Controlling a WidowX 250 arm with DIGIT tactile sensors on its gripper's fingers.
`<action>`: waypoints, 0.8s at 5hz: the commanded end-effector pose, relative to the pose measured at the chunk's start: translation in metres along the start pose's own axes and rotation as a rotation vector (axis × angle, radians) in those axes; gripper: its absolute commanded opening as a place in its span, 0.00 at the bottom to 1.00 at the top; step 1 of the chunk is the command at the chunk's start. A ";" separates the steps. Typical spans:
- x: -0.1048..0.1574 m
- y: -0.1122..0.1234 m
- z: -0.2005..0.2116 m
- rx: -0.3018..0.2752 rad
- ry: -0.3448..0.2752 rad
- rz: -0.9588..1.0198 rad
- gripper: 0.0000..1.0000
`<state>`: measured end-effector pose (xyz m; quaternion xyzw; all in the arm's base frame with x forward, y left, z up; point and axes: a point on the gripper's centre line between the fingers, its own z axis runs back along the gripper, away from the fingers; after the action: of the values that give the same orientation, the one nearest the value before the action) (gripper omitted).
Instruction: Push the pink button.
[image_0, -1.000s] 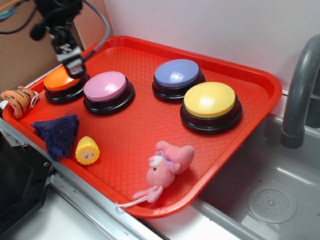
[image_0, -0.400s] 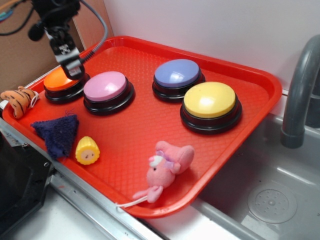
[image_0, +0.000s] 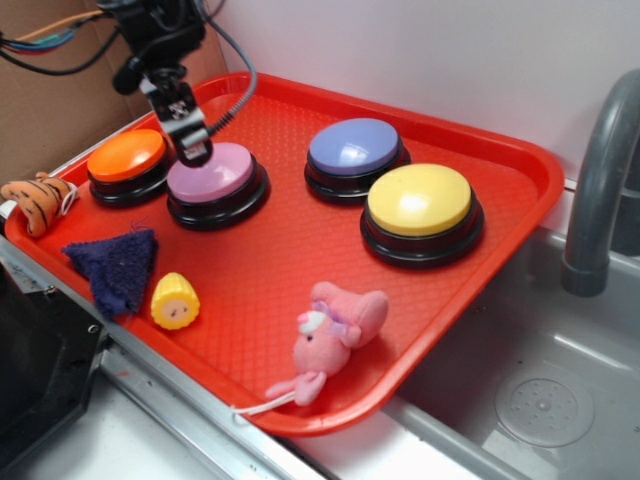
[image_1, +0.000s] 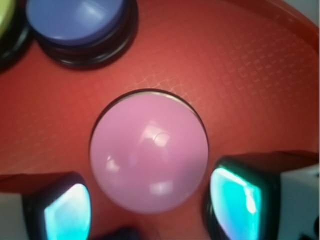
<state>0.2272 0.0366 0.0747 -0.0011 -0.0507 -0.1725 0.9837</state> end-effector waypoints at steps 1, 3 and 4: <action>0.018 0.010 -0.019 0.111 -0.040 0.019 1.00; 0.015 0.013 -0.013 0.083 0.015 0.035 1.00; 0.012 0.010 0.007 0.095 0.009 0.030 1.00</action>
<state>0.2289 0.0410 0.0673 0.0336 -0.0261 -0.1599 0.9862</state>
